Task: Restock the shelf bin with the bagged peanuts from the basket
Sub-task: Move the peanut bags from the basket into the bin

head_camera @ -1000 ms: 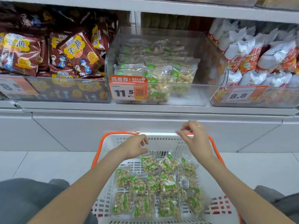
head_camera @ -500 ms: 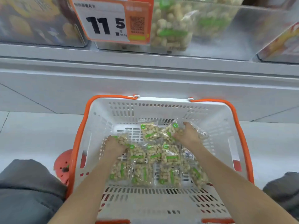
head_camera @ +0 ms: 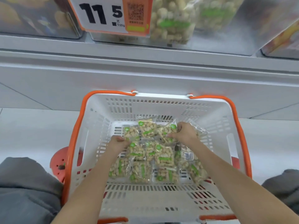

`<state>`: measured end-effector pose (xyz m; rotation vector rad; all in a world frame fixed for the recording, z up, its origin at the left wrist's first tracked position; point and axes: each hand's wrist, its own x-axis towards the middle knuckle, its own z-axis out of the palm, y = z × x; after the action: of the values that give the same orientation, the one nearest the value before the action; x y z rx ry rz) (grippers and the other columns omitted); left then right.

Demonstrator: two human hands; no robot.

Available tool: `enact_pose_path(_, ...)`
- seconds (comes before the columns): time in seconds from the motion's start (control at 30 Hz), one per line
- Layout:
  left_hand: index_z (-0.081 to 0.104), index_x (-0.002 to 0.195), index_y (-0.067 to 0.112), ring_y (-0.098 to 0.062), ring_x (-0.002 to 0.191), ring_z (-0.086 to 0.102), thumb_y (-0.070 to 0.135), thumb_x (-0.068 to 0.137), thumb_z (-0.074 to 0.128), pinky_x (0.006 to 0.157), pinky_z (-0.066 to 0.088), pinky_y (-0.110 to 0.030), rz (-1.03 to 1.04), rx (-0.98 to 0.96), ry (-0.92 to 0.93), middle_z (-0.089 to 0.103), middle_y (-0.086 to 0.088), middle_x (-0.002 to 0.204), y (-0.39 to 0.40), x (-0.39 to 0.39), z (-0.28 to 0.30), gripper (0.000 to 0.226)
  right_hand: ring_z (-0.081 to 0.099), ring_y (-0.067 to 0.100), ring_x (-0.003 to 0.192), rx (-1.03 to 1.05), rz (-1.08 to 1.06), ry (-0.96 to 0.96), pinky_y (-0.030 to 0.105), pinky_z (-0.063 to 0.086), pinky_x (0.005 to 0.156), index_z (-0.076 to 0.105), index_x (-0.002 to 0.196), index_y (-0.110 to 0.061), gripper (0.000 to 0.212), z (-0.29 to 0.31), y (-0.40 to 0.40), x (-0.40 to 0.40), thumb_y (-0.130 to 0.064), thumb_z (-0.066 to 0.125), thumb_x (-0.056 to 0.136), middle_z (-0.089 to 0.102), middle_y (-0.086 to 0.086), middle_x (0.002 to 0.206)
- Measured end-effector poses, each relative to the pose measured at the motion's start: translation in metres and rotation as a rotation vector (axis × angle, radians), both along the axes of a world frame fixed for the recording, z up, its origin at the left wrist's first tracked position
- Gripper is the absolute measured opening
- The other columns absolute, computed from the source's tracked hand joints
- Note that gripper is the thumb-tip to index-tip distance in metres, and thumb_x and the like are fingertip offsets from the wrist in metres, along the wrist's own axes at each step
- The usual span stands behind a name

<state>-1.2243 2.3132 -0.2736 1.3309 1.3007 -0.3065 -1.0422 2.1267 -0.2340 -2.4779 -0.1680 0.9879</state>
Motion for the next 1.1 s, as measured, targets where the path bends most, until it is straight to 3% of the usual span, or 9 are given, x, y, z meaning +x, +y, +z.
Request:
enact_pose_path(0.17,0.039,0.134,0.009,-0.017,0.064,0.05,0.012,0.085,0.067,0.063,0.043,-0.03,-0.043,-0.146,-0.009,0.062,-0.015,0.095,-0.001,0.012,0.01,0.057,0.062,0.024,0.071,0.1,-0.031,0.061,0.04,0.058,0.067,0.057,0.095,-0.011,0.035,0.022,-0.004,-0.01,-0.018,0.082,0.073,0.052,0.002,0.082)
enact_pose_path(0.33,0.033,0.134,0.008,-0.031,0.11,0.055,0.032,0.076,0.076,0.097,0.047,-0.046,-0.176,-0.115,-0.001,0.052,-0.017,0.122,-0.009,0.018,0.018,0.075,0.062,0.015,0.06,0.146,-0.038,0.156,0.025,0.057,0.05,0.051,0.117,-0.013,0.047,0.038,-0.018,-0.018,-0.01,0.077,0.078,0.056,0.003,0.098)
enact_pose_path(0.5,0.035,0.133,-0.014,-0.046,0.117,0.051,0.045,0.074,0.075,0.096,0.045,-0.048,-0.179,-0.019,-0.016,0.05,-0.035,0.126,-0.024,0.034,0.019,0.092,0.059,0.011,0.064,0.132,0.023,0.13,0.017,0.05,0.047,0.055,0.116,-0.015,0.045,0.034,-0.029,-0.027,-0.013,0.078,0.078,0.052,0.003,0.109)
enact_pose_path(0.63,0.025,0.142,0.0,-0.032,0.113,0.054,0.022,0.08,0.073,0.093,0.047,-0.041,-0.155,0.058,-0.005,0.049,-0.021,0.13,-0.022,0.048,0.019,0.082,0.063,0.018,0.087,0.109,0.054,0.122,0.021,0.053,0.059,0.054,0.117,-0.018,0.047,0.024,-0.029,-0.032,-0.018,0.079,0.077,0.052,0.009,0.131)
enact_pose_path(0.73,0.026,0.147,0.01,-0.02,0.093,0.058,0.015,0.085,0.064,0.067,0.049,-0.025,-0.279,0.081,-0.029,0.044,-0.015,0.141,-0.022,0.053,0.02,0.073,0.064,0.021,0.095,0.097,0.061,0.121,0.027,0.055,0.073,0.052,0.124,-0.019,0.054,0.019,-0.025,-0.033,-0.021,0.078,0.077,0.051,0.009,0.136)
enact_pose_path(0.93,0.052,0.131,0.017,-0.019,0.076,0.058,0.007,0.079,0.064,0.065,0.053,-0.031,-0.075,0.06,-0.165,0.062,-0.011,0.106,-0.009,0.038,0.041,0.054,0.069,0.023,0.086,0.111,0.058,0.127,0.03,0.059,0.071,0.043,0.139,-0.013,0.073,0.029,-0.02,-0.034,-0.023,0.079,0.076,0.049,0.012,0.138)
enact_pose_path(1.0,0.055,0.126,0.014,-0.016,0.073,0.054,-0.001,0.082,0.055,0.081,0.055,-0.041,0.044,-0.098,-0.262,0.045,0.008,0.091,0.0,0.036,0.066,0.047,0.07,0.022,0.072,0.138,0.048,0.125,0.029,0.059,0.063,0.046,0.137,-0.013,0.073,0.04,-0.021,-0.032,-0.024,0.081,0.074,0.052,0.011,0.132)
enact_pose_path(1.03,0.059,0.113,0.01,-0.012,0.066,0.051,-0.004,0.085,0.05,0.082,0.055,-0.041,0.088,-0.226,-0.345,0.05,-0.002,0.125,0.004,0.035,0.081,0.033,0.067,0.018,0.063,0.153,0.067,0.106,0.026,0.058,0.058,0.049,0.133,-0.013,0.07,0.049,-0.022,-0.03,-0.025,0.082,0.073,0.055,0.009,0.126)
enact_pose_path(1.1,0.054,0.082,0.008,-0.012,0.064,0.056,-0.004,0.087,0.051,0.078,0.055,-0.042,0.104,-0.442,-0.503,0.055,-0.008,0.084,0.008,0.033,0.113,0.013,0.057,0.006,0.06,0.193,0.147,0.043,0.02,0.05,0.054,0.055,0.125,-0.014,0.065,0.071,-0.022,-0.026,-0.03,0.084,0.069,0.058,0.004,0.113)
